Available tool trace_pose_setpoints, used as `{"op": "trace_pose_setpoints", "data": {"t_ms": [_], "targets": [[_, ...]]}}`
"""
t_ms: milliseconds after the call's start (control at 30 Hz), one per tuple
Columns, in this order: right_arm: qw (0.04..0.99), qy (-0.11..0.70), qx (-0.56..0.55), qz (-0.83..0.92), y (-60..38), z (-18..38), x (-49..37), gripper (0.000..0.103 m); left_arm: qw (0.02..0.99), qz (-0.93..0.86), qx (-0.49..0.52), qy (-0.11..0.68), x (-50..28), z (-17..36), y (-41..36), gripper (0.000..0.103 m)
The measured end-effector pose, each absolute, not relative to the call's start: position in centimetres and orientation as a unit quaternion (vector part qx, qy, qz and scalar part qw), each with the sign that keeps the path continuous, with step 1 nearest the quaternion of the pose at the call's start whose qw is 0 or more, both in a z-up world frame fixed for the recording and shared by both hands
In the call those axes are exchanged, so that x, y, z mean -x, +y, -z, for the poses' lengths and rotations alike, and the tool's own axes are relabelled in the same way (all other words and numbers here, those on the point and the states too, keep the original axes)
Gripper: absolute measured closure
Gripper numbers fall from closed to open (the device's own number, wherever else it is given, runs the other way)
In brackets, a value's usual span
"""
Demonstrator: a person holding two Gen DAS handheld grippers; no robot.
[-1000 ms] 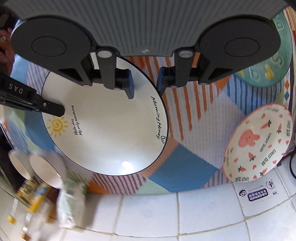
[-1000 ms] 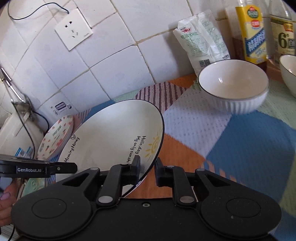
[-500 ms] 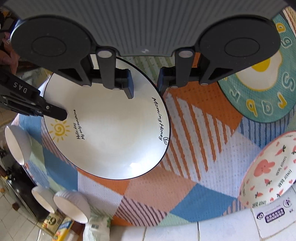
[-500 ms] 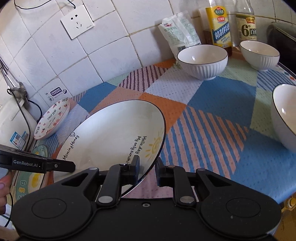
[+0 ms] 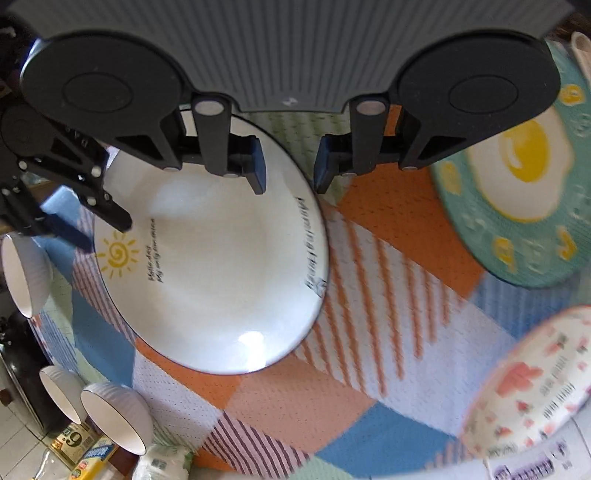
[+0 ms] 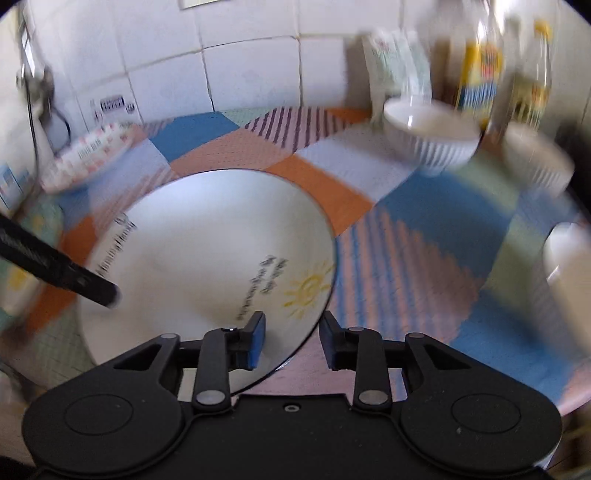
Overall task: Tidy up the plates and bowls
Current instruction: 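Lift the white plate with the right gripper, lower it onto the cloth, open, then move the right gripper to the teal fried-egg plate rim and close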
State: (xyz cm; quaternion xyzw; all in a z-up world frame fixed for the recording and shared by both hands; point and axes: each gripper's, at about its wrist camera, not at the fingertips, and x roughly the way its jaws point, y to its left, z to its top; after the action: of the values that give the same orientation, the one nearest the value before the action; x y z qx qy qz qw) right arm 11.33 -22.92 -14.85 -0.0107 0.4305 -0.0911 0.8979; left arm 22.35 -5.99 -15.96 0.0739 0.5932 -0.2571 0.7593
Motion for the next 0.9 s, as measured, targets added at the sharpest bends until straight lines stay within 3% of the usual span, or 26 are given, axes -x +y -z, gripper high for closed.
{"op": "trace_pose_setpoints", "data": {"t_ms": [67,767,833,900], "targets": [[0.9,0.423,0.035,0.103,-22.2,14.5,-11.2,0.04,0.77,0.268,-0.089,0.572,-22.5,14.5,-5.2,0.076],[0.93,0.322,-0.065,0.163,-10.3,7.1,-8.8,0.035,0.789,0.319,-0.136,0.506,-22.5,7.5,8.6,0.061],[0.933,0.315,-0.076,0.154,-8.8,6.8,-8.6,0.035,0.789,0.317,-0.134,0.508,-22.4,7.3,9.8,0.05],[0.936,0.311,-0.082,0.144,-7.2,6.7,-8.6,0.035,0.794,0.306,-0.134,0.507,-22.3,7.3,10.9,0.044]]}}
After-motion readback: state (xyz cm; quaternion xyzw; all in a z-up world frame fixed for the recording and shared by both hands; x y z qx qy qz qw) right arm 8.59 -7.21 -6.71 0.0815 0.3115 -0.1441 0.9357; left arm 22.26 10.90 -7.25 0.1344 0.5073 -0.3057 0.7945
